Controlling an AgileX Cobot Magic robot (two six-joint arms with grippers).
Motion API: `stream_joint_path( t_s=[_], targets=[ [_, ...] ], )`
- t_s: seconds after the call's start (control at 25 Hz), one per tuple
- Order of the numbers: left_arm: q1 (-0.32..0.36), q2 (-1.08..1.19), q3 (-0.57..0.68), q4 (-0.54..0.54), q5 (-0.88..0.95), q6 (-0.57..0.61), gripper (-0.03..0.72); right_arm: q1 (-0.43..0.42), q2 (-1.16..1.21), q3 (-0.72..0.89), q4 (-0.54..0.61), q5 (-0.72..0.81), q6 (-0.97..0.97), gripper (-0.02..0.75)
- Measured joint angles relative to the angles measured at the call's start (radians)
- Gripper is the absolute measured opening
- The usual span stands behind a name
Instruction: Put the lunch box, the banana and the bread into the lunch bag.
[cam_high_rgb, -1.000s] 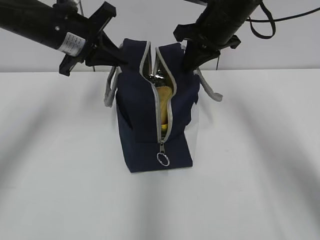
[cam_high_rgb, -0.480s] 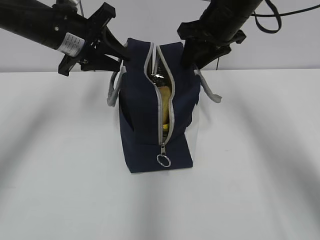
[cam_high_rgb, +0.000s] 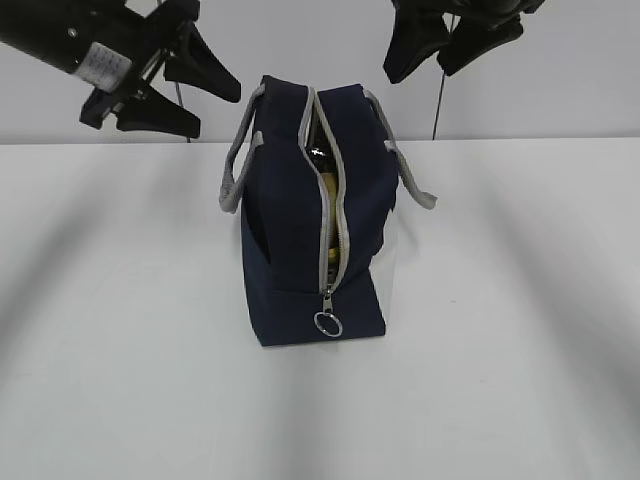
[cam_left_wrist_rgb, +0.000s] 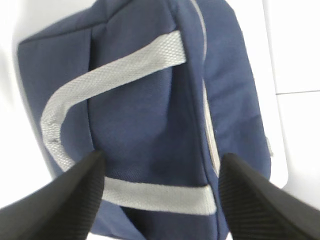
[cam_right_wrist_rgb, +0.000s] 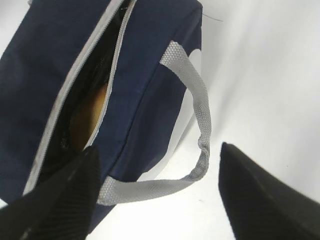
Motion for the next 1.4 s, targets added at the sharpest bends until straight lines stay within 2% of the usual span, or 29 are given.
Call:
stream_joint_path(
  t_s=[0.32, 0.48, 0.56, 0.76, 1.04, 1.16, 1.4],
  targets=[
    [0.005, -0.117, -0.111, 0.269, 0.150, -0.084, 0.484, 0.016, -0.125, 0.084, -0.037, 0.004, 0.000, 0.545],
    [0.005, -0.172, -0.114, 0.396, 0.223, -0.130, 0.484, 0.092, -0.206, 0.150, -0.113, 0.006, 0.000, 0.545],
    [0.005, -0.197, -0.114, 0.426, 0.241, -0.141, 0.484, 0.139, -0.241, 0.180, -0.123, 0.008, 0.000, 0.545],
    [0.005, -0.259, -0.114, 0.460, 0.248, -0.162, 0.484, 0.220, -0.300, 0.205, -0.136, 0.010, 0.000, 0.545],
    [0.004, -0.364, -0.114, 0.461, 0.257, -0.173, 0.470, 0.231, -0.415, 0.257, -0.135, 0.010, 0.000, 0.545],
    [-0.014, -0.408, -0.099, 0.465, 0.258, -0.186, 0.449, 0.231, -0.499, 0.375, -0.120, -0.023, 0.001, 0.545],
    [-0.062, -0.489, 0.022, 0.465, 0.262, -0.193, 0.435, 0.231, -0.728, 0.744, -0.027, -0.325, -0.069, 0.545]
  ],
)
